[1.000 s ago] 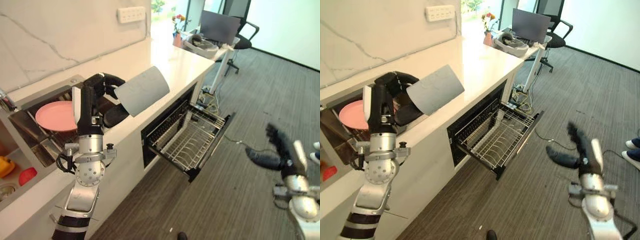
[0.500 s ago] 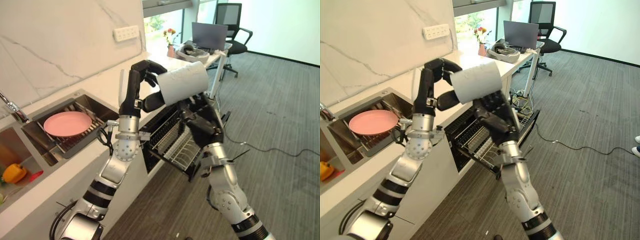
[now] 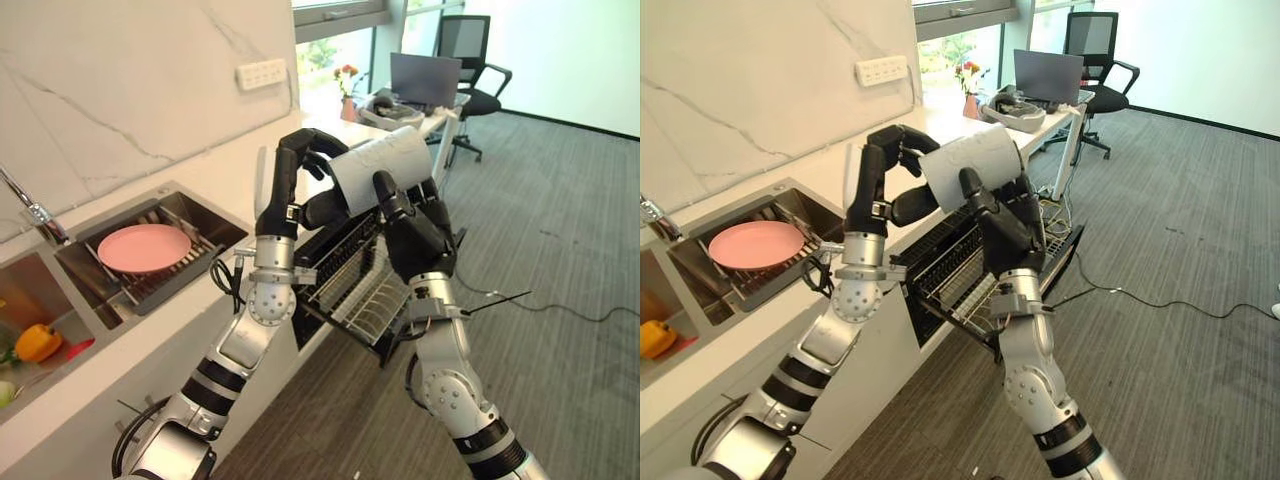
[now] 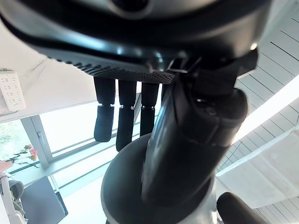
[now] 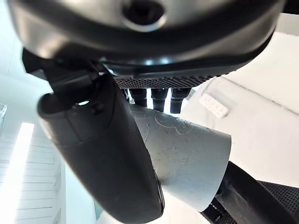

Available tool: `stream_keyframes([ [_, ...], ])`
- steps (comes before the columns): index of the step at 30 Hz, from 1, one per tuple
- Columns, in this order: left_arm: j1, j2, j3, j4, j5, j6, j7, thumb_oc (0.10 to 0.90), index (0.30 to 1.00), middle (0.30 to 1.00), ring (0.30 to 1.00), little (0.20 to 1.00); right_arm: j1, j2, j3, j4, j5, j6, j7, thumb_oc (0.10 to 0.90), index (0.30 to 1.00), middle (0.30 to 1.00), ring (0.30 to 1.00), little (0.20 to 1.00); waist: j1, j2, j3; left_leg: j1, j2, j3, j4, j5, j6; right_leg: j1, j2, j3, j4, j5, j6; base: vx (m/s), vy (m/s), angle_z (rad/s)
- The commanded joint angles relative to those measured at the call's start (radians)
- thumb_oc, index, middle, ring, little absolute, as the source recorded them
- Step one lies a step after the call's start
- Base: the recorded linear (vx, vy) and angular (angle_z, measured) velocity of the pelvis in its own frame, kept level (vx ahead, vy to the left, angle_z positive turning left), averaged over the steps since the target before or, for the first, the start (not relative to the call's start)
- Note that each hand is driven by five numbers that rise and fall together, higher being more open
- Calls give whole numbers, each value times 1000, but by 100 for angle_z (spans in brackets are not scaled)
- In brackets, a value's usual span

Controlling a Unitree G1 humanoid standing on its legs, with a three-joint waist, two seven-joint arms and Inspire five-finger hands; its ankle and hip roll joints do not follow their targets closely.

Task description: Place the dishes in the dishwasher.

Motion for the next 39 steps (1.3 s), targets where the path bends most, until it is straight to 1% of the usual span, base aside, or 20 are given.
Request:
stream_keyframes([
  [1,-126,0,-91,31,35,-77,-44,400,300,300,300,300,-200,75,-59,-100,-13,-102,61,800,900,900,900,900,20,3,-73,32,20,-6,9,-66,-36,60,-16,-26,12,-113,75,2,8,5],
  [4,-118,3,-122,26,46,-86,-68,400,300,300,300,300,-220,79,-54,-98,4,-109,71,800,900,900,900,900,24,2,-73,32,20,-9,9,-67,-36,62,-17,-29,12,-114,75,-3,3,2],
  [6,-128,26,-176,24,92,-104,-112,400,300,300,300,300,-254,64,-32,-91,40,-103,111,800,900,900,900,900,30,-1,-74,32,19,-13,9,-68,-36,63,-18,-30,12,-114,75,-5,6,7],
  [7,-128,32,-190,19,100,-111,-126,400,300,300,300,300,-264,56,-29,-94,44,-106,124,623,634,634,634,634,32,-2,-73,32,19,-14,9,-68,-36,63,-18,-31,12,-114,76,0,3,6],
  [8,-124,38,-202,12,108,-118,-137,400,300,300,300,300,-272,54,-24,-99,49,-104,133,475,413,413,413,413,35,-2,-73,32,20,-15,9,-68,-35,63,-18,-32,12,-114,76,1,7,7],
  [9,-119,43,-211,9,115,-122,-146,400,300,300,300,300,-276,53,-28,-103,48,-104,139,400,300,300,300,300,36,-2,-74,32,20,-16,9,-68,-36,64,-18,-33,12,-115,75,5,11,9],
  [15,-82,47,-215,-1,108,-127,-157,400,300,300,300,300,-262,39,-21,-106,51,-98,143,400,300,300,300,300,41,-9,-72,30,21,-23,9,-66,-37,65,-19,-42,12,-115,74,3,2,2],
  [17,-77,50,-207,-7,95,-126,-160,800,900,900,900,900,-250,25,-30,-106,50,-94,141,400,300,300,300,300,42,-11,-72,29,21,-25,9,-65,-38,65,-19,-46,12,-116,74,0,1,2],
  [20,-71,55,-196,-16,76,-123,-167,800,900,900,900,900,-240,13,-40,-105,46,-91,137,400,300,300,300,300,41,-11,-73,27,21,-29,9,-65,-38,65,-19,-48,12,-116,73,0,0,0],
  [23,-54,55,-170,-9,21,-119,-178,800,900,900,900,900,-227,-10,-74,-108,34,-92,122,400,300,300,300,300,39,-12,-73,28,22,-31,9,-64,-41,68,-20,-54,12,-116,73,-2,0,1],
  [25,-35,52,-148,-2,-15,-116,-174,800,900,900,900,900,-223,-25,-109,-114,17,-97,107,400,300,300,300,300,39,-12,-72,21,24,-30,9,-50,-41,62,-19,-55,12,-104,70,-23,-4,2],
  [26,-22,50,-140,2,-35,-111,-177,800,900,900,900,900,-221,-32,-127,-113,10,-102,97,400,300,300,300,300,38,-11,-75,27,24,-31,9,-62,-42,67,-20,-56,12,-115,72,0,0,0],
  [29,24,59,-107,13,-85,-106,-186,800,900,900,900,900,-225,-64,-206,-118,-36,-120,59,400,300,300,300,300,38,-11,-77,27,26,-33,9,-63,-43,68,-19,-60,12,-115,72,16,1,0],
  [30,57,79,-87,19,-93,-101,-198,800,900,900,900,900,-227,-115,-239,-94,-92,-108,29,400,300,300,300,300,39,-14,-76,21,28,-32,9,-51,-43,62,-18,-62,12,-103,71,-32,-22,1],
  [31,58,79,-86,18,-93,-101,-199,800,900,900,900,900,-228,-115,-238,-95,-94,-108,26,400,300,300,300,300,39,-14,-76,20,28,-32,9,-51,-43,62,-18,-62,12,-103,71,-37,-22,2],
  [32,76,95,-74,20,-97,-102,-211,800,900,900,900,900,-222,-168,-258,-77,-136,-84,15,400,300,300,300,300,38,-17,-76,19,28,-32,9,-50,-44,61,-18,-64,12,-102,72,0,0,0],
  [35,136,122,-57,31,-107,-104,-238,800,900,900,900,900,-228,-304,-299,-17,-218,-45,-15,400,300,300,300,300,36,-23,-74,17,29,-30,9,-49,-45,59,-17,-66,12,-100,76,0,0,0],
  [37,182,142,-50,33,-116,-104,-268,800,900,900,900,900,-228,-416,-309,50,-323,9,-29,400,300,300,300,300,35,-27,-73,21,28,-29,9,-60,-47,62,-18,-66,12,-107,81,16,0,0],
  [38,208,159,-50,30,-123,-105,-293,800,900,900,900,900,-224,-482,-310,93,-382,42,-31,400,300,300,300,300,35,-32,-67,13,30,-27,9,-46,-46,55,-17,-67,12,-94,80,0,0,0],
  [39,236,166,-54,25,-136,-108,-319,800,900,900,900,900,-219,-529,-309,127,-425,64,-28,400,300,300,300,300,35,-33,-63,14,30,-28,9,-47,-46,55,-17,-66,12,-94,81,-65,-9,-1],
])
